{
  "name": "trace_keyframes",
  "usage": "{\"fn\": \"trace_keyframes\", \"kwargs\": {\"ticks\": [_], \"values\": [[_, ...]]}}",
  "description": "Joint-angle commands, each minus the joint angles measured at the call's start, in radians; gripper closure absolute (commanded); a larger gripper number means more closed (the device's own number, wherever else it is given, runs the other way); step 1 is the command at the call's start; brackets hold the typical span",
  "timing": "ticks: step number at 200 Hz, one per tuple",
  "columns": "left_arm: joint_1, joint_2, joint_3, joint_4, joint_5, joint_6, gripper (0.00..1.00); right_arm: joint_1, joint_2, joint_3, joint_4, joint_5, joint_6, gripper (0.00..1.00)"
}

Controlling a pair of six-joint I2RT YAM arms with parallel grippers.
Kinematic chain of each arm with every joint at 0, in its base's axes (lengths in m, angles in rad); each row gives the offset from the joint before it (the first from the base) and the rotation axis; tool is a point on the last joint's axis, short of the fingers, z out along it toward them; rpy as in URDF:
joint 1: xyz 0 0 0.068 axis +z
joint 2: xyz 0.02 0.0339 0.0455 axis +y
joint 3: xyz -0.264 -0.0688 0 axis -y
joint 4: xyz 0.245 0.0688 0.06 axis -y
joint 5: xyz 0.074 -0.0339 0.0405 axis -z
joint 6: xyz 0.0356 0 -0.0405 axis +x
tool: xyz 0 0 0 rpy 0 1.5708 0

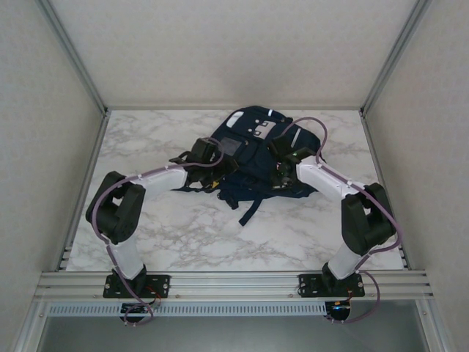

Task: Pack books, pencil case, and school supplies into a backpack

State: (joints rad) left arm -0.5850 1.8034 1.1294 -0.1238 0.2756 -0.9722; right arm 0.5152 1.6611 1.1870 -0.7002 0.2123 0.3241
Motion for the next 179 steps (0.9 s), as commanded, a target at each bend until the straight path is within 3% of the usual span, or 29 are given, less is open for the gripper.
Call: {"fn": "trace_keyframes", "kwargs": {"ticks": [1,25,57,89,144,157,168,179], "values": [[-0.016,0.026,0.005,0.071,0.023,-0.079,0.12,-0.011,0.029,-0.033,0.049,0.035,-0.011,0.96],[-0.021,0.043,0.019,0.096,0.024,-0.104,0.12,-0.011,0.047,-0.054,0.078,0.067,0.004,0.86],[-0.031,0.015,0.02,0.064,0.029,-0.1,0.12,-0.014,0.055,-0.065,0.1,0.082,0.01,0.82],[-0.064,0.024,0.022,0.073,0.045,-0.129,0.11,-0.024,0.039,-0.08,0.128,0.03,0.0,1.0],[-0.074,0.204,0.079,0.194,-0.006,-0.211,0.12,-0.025,0.007,-0.098,0.16,-0.114,-0.048,1.0],[-0.068,0.247,0.116,0.17,-0.018,-0.17,0.23,-0.026,-0.002,-0.098,0.156,-0.143,-0.073,1.0],[-0.052,0.27,0.123,0.166,-0.028,-0.15,0.61,-0.026,-0.008,-0.097,0.142,-0.165,-0.113,1.0],[-0.029,0.282,0.107,0.179,-0.026,-0.144,0.85,-0.027,-0.012,-0.091,0.116,-0.169,-0.145,1.0]]}}
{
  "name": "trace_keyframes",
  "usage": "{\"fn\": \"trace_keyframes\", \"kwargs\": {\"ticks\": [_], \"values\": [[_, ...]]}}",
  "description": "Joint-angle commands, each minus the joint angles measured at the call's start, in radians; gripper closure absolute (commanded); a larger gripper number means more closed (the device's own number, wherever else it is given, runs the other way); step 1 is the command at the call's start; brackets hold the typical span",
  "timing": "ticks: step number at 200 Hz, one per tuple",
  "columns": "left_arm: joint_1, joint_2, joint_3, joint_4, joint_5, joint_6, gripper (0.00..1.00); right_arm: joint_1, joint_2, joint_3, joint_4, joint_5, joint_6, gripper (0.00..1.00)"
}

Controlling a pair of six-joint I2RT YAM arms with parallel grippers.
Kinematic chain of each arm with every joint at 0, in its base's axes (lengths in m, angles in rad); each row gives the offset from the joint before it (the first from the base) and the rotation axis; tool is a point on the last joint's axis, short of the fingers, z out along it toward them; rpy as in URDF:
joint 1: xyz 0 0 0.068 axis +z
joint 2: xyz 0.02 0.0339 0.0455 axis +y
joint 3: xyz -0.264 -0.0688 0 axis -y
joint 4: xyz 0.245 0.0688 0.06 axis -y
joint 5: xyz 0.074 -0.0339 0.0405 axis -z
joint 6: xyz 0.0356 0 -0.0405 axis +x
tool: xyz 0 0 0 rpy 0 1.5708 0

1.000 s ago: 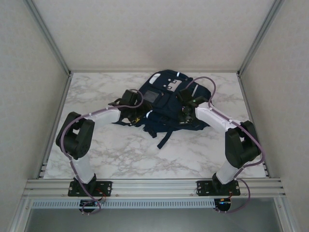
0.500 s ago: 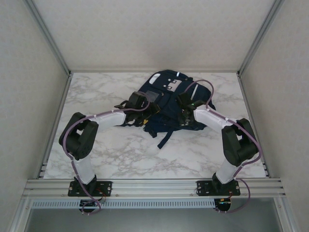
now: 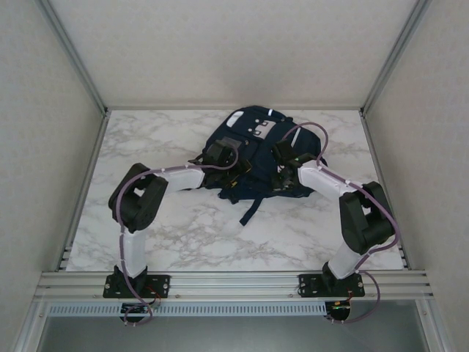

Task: Pack books, pencil case, and school supplies into a backpack

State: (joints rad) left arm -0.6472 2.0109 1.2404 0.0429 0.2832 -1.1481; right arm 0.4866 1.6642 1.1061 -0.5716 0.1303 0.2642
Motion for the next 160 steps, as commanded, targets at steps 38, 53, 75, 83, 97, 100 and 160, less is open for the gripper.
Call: {"fn": "trace_keyframes", "kwargs": {"ticks": [38,53,75,83,97,100,160], "values": [[0.129,0.029,-0.071,-0.041,-0.029,0.118,1.0,0.001,-0.06,-0.004,-0.11,-0.013,-0.229,1.0],[0.165,-0.006,-0.087,-0.09,-0.038,0.171,1.0,0.002,-0.091,-0.017,-0.11,0.033,-0.277,1.0],[0.216,-0.021,-0.056,-0.22,-0.018,0.276,1.0,0.001,-0.129,-0.026,-0.114,0.079,-0.318,1.0],[0.238,-0.024,-0.046,-0.252,-0.014,0.31,1.0,0.001,-0.137,-0.024,-0.116,0.096,-0.327,1.0],[0.277,-0.038,-0.047,-0.285,-0.01,0.348,1.0,0.002,-0.144,-0.009,-0.134,0.113,-0.335,1.0],[0.287,-0.043,-0.048,-0.291,-0.01,0.354,1.0,0.0,-0.144,-0.005,-0.137,0.116,-0.335,1.0],[0.418,-0.086,0.078,-0.494,0.023,0.57,1.0,-0.007,-0.125,0.016,-0.137,0.128,-0.334,1.0]]}}
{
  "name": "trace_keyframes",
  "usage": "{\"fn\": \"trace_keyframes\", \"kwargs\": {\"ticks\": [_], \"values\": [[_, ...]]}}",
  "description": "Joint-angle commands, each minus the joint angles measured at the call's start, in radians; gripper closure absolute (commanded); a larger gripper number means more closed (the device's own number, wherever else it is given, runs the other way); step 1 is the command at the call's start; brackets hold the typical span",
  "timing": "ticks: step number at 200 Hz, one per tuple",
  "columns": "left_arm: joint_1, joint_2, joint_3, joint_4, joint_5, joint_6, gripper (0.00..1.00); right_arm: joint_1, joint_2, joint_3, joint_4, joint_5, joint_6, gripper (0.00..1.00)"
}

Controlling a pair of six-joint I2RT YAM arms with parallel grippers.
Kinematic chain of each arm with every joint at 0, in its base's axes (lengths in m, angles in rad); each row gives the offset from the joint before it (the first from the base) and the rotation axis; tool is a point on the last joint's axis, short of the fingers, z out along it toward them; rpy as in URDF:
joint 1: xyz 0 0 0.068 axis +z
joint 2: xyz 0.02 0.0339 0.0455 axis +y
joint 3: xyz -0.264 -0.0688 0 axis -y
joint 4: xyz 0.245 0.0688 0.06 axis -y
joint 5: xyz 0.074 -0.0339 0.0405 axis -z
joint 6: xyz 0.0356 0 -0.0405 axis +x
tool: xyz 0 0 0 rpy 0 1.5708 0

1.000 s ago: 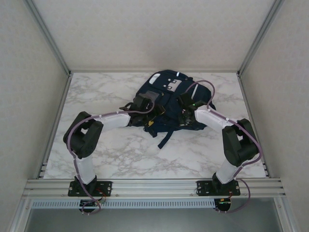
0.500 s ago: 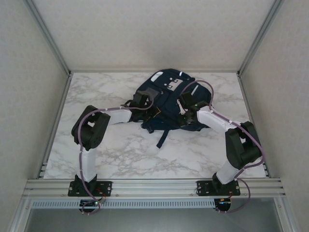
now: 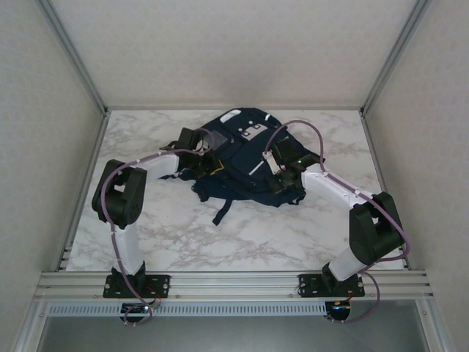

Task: Pack books, pencil case, and school supplies into a backpack

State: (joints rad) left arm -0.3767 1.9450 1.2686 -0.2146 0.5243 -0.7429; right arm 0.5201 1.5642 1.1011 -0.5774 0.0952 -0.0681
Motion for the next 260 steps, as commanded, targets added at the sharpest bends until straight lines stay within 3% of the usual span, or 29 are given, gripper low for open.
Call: {"fn": "trace_keyframes", "kwargs": {"ticks": [1,37,67,131,180,189,205,217,232,260], "values": [[0.15,-0.017,0.055,-0.241,-0.216,0.169,1.0,-0.041,-0.025,0.021,-0.13,0.163,-0.001,1.0],[0.213,0.055,0.203,-0.342,-0.145,0.255,1.0,-0.041,0.011,0.029,-0.115,0.158,0.011,1.0],[0.228,0.113,0.319,-0.34,-0.171,0.251,1.0,-0.026,0.004,0.038,-0.11,-0.046,0.068,1.0],[0.232,0.36,0.76,-0.451,-0.161,0.23,1.0,0.135,-0.086,-0.073,-0.051,-0.178,0.127,1.0],[0.228,0.492,1.015,-0.519,-0.084,0.174,1.0,0.266,-0.042,-0.088,0.153,-0.341,0.241,1.0],[0.228,0.486,1.013,-0.528,-0.086,0.177,0.91,0.282,-0.011,-0.064,0.164,-0.325,0.242,1.0],[0.228,0.448,0.966,-0.555,-0.116,0.195,0.56,0.301,0.048,-0.005,0.155,-0.286,0.231,1.0],[0.228,0.389,0.88,-0.549,-0.123,0.208,0.4,0.304,0.087,0.03,0.146,-0.265,0.223,1.0],[0.226,0.272,0.718,-0.488,-0.125,0.202,0.3,0.305,0.131,0.06,0.137,-0.226,0.214,1.0],[0.209,0.015,0.318,-0.291,-0.12,0.104,0.22,0.305,0.193,0.098,0.111,-0.163,0.207,1.0]]}}
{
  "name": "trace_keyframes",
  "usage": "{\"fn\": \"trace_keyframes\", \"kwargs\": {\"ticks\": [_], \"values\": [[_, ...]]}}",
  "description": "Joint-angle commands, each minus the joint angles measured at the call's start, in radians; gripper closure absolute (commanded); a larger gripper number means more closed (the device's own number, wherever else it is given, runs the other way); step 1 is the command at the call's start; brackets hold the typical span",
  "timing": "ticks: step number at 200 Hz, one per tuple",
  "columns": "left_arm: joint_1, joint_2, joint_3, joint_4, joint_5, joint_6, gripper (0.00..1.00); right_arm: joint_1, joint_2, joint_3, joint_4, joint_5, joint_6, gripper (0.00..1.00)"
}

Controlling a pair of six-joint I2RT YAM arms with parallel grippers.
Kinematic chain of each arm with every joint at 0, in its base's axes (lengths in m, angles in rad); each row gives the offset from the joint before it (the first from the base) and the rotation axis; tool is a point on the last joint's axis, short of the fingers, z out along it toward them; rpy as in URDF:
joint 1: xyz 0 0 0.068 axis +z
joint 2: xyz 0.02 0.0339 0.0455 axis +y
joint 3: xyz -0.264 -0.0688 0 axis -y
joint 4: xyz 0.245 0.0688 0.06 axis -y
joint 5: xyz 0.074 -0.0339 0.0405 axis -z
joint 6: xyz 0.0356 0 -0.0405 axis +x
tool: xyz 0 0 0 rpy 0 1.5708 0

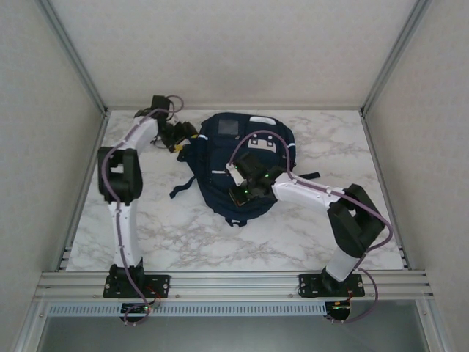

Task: Pack books, pencil case, and school supplies into a backpack

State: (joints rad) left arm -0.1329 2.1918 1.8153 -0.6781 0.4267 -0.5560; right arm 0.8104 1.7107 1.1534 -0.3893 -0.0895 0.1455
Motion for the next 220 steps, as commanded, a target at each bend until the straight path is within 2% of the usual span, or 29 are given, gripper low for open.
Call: {"fn": "trace_keyframes", "kwargs": {"ticks": [1,29,61,76,101,115,132,156,220], "values": [[-0.037,-0.241,-0.236,0.178,-0.022,-0.087,0.22,0.014,0.048,0.046,-0.076,0.023,-0.005,1.0],[-0.105,-0.403,-0.485,0.278,-0.007,-0.203,0.22,0.015,0.076,0.049,-0.075,0.04,0.025,1.0],[-0.222,-0.491,-0.698,0.451,-0.038,-0.398,0.21,0.015,0.078,0.055,-0.101,0.056,0.064,1.0],[-0.276,-0.489,-0.735,0.5,-0.067,-0.446,0.22,0.015,0.071,0.068,-0.141,0.06,0.075,1.0],[-0.334,-0.418,-0.698,0.482,-0.106,-0.428,0.25,0.015,0.064,0.099,-0.232,0.052,0.066,1.0],[-0.34,-0.389,-0.689,0.499,-0.128,-0.427,0.35,0.014,0.074,0.133,-0.322,0.056,0.054,1.0],[-0.339,-0.372,-0.679,0.504,-0.171,-0.397,0.67,0.014,0.071,0.144,-0.412,0.104,0.046,1.0],[-0.328,-0.353,-0.645,0.455,-0.216,-0.331,1.0,0.012,0.033,0.112,-0.498,0.2,0.025,1.0],[-0.266,-0.38,-0.632,0.421,-0.214,-0.275,1.0,-0.044,-0.017,0.044,-0.573,0.324,-0.035,1.0]]}}
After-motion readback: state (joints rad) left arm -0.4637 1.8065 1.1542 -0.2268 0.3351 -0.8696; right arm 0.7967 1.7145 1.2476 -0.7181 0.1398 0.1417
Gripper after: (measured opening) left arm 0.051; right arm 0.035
